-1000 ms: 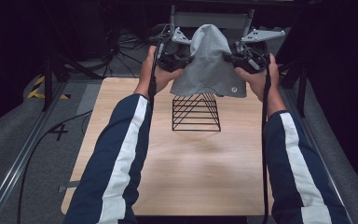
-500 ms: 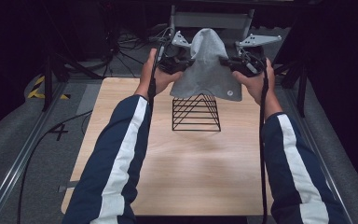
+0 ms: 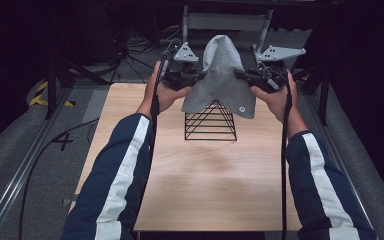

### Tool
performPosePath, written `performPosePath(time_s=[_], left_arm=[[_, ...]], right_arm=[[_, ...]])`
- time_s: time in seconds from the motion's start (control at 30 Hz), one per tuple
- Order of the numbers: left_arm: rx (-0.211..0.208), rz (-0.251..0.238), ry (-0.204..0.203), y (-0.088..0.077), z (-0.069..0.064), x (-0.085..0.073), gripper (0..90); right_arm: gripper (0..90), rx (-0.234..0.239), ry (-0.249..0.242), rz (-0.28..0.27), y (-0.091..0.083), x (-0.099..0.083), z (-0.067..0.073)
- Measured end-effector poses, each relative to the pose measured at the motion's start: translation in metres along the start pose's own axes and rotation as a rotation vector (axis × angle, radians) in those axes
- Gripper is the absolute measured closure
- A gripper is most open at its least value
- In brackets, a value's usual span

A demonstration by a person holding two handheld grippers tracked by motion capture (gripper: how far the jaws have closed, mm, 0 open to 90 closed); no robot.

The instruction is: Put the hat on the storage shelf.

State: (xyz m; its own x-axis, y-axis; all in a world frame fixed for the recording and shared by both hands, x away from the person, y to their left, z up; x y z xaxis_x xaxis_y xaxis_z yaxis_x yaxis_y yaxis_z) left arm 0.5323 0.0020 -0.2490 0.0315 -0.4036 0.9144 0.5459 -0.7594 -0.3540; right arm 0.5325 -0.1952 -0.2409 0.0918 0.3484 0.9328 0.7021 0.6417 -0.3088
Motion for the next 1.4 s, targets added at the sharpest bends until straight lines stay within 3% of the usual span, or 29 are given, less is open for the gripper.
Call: performPosePath(time_s=[0.2,0.67,1.03,1.4], left_arm=[[-0.021,-0.016,0.010,-0.006,-0.006,-0.001,85.3],[-0.009,0.063,0.008,0.010,-0.010,-0.039,85.0],[-0.026,0.117,-0.041,0.025,-0.020,-0.089,85.0],[-0.038,0.185,-0.063,0.037,-0.029,-0.127,84.9]], right_arm=[[84.4,0.011,-0.004,-0.014,-0.008,0.002,0.003],[84.3,0.029,-0.002,0.041,0.002,-0.032,0.011],[84.2,0.067,0.029,0.119,0.018,-0.085,0.024],[84.2,0.067,0.046,0.180,0.028,-0.117,0.029]])
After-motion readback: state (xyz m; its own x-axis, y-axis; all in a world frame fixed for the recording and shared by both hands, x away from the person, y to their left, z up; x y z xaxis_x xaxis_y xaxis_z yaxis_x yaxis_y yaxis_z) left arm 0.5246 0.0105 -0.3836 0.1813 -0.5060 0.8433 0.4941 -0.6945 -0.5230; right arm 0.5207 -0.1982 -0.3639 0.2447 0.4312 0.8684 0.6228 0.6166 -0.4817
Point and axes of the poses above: each handheld gripper's, and its own axes: y roughly forward along the jaws, x roughly out of its top, z roughly to its left, the point moved 6 cm from there along y, roughly forward along the jaws, and after that the axes turned 5 degrees about -z, right-handed, at the moved point
